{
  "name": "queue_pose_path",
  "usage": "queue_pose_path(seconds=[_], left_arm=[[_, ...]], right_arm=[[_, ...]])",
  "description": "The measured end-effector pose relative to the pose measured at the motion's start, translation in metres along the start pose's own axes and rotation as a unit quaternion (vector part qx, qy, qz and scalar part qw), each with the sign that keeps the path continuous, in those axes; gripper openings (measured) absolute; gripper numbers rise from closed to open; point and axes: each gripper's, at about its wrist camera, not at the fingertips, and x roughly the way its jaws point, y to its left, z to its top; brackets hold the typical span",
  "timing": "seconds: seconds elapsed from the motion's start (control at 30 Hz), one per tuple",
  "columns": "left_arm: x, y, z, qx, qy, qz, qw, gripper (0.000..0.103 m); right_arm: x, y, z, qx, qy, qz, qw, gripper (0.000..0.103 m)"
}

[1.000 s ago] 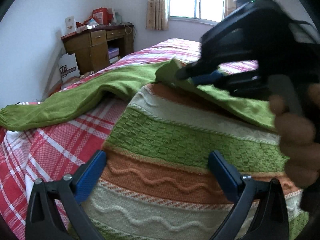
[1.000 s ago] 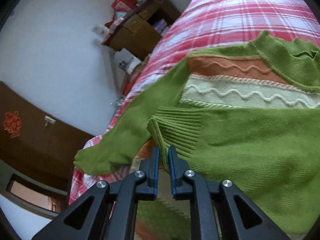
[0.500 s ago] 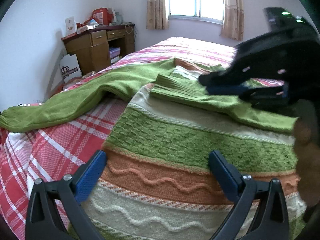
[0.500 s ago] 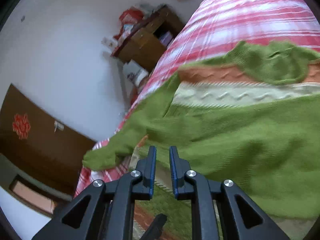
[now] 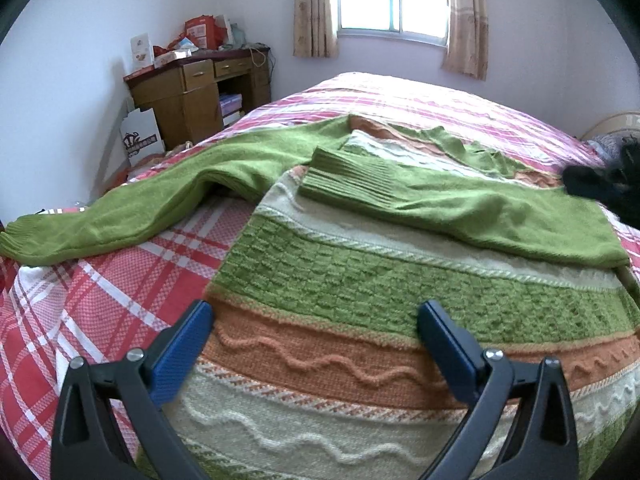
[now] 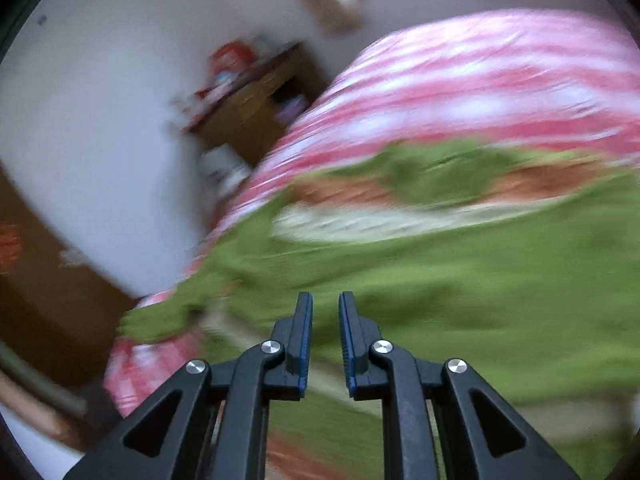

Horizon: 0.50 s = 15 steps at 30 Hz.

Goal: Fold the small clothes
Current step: 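Carry the sleeve across the sweater body and release it with the right tool, then grasp the cuff of the other sleeve with the left tool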

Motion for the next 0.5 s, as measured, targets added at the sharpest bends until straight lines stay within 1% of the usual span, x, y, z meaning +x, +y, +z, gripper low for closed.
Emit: queue_pose_path(seconds=[0.03,0.07,0.13,0.17,0.23,0.3,0.33,0.47,0.5], left_arm=[[0.0,0.0,0.0,0.0,0.0,0.0,1.0,0.103],[0.0,0.0,0.0,0.0,0.001,0.0,1.0,0.103],[0.0,-0.001,0.0,0.001,0.002,0.003,1.0,0.103],[-0.001,-0.001,-0.001,0.002,0.002,0.004,1.0,0.103],[0.0,-0.003,0.002,0.002,0.004,0.006,1.0,0.103],[0.0,-0.003,0.002,0.003,0.007,0.007,0.9999,0.103],[0.001,-0.003,0.004,0.003,0.009,0.008,0.9999,0.103],[-0.001,0.0,0.01,0.006,0.032,0.008,0.9994,0.103],[-0.004,0.004,0.011,-0.002,0.034,0.015,0.9993,0.103]], right_arm=[[-0.011,-0.014,-0.004,-0.001,-0.011,-0.042,0.999,0.014],[-0.017,-0.025,-0.008,-0.003,-0.018,-0.07,0.997,0.014],[-0.025,-0.049,-0.017,-0.004,-0.015,-0.127,0.992,0.014],[-0.026,-0.062,-0.022,0.005,-0.012,-0.146,0.989,0.014],[-0.024,-0.086,-0.031,0.026,-0.006,-0.145,0.989,0.014],[-0.029,-0.099,-0.038,0.043,-0.032,-0.113,0.992,0.014],[-0.029,-0.099,-0.037,0.047,-0.032,-0.112,0.992,0.014],[-0.022,-0.088,-0.035,0.03,-0.033,-0.137,0.99,0.014],[-0.018,-0.084,-0.035,0.026,-0.033,-0.14,0.989,0.014]])
